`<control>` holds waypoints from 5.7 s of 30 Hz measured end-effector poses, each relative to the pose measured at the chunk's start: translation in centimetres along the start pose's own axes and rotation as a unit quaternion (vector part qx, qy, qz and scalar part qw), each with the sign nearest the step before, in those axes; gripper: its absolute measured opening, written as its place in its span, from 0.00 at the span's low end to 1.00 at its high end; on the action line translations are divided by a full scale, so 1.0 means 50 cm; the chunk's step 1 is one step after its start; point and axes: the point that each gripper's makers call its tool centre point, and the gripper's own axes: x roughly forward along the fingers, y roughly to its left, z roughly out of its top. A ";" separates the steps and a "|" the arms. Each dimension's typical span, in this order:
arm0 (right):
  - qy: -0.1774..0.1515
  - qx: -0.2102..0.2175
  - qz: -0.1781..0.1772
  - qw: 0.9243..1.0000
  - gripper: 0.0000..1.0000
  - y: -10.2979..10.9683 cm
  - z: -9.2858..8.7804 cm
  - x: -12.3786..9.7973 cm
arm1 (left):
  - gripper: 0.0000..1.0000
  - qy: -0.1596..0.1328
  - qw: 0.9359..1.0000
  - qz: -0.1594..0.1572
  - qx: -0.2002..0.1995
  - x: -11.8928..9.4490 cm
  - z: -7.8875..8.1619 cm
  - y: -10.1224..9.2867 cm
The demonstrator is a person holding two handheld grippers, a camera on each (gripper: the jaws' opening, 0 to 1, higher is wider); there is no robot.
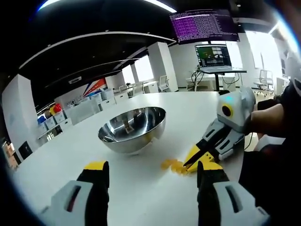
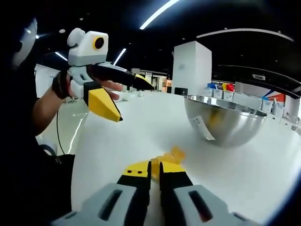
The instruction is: Pick up the QQ candy scattered on the table and place it into the stainless steel bowl on the table
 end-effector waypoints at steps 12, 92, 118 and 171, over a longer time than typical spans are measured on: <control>-0.032 0.009 -0.002 0.999 0.06 -0.008 0.020 -0.014 | 0.76 0.001 1.000 0.001 0.002 0.003 0.002 0.001; -0.047 0.114 -0.075 0.989 0.13 -0.261 0.208 0.085 | 0.76 0.003 1.000 0.030 0.006 -0.049 -0.007 0.024; -0.119 0.046 -0.080 0.989 0.13 -0.211 0.325 -0.030 | 0.76 0.006 1.000 0.027 0.005 -0.041 -0.006 0.024; 0.039 0.049 -0.052 0.997 0.12 0.000 -0.007 0.021 | 0.76 0.014 1.000 0.023 0.002 -0.029 -0.019 0.020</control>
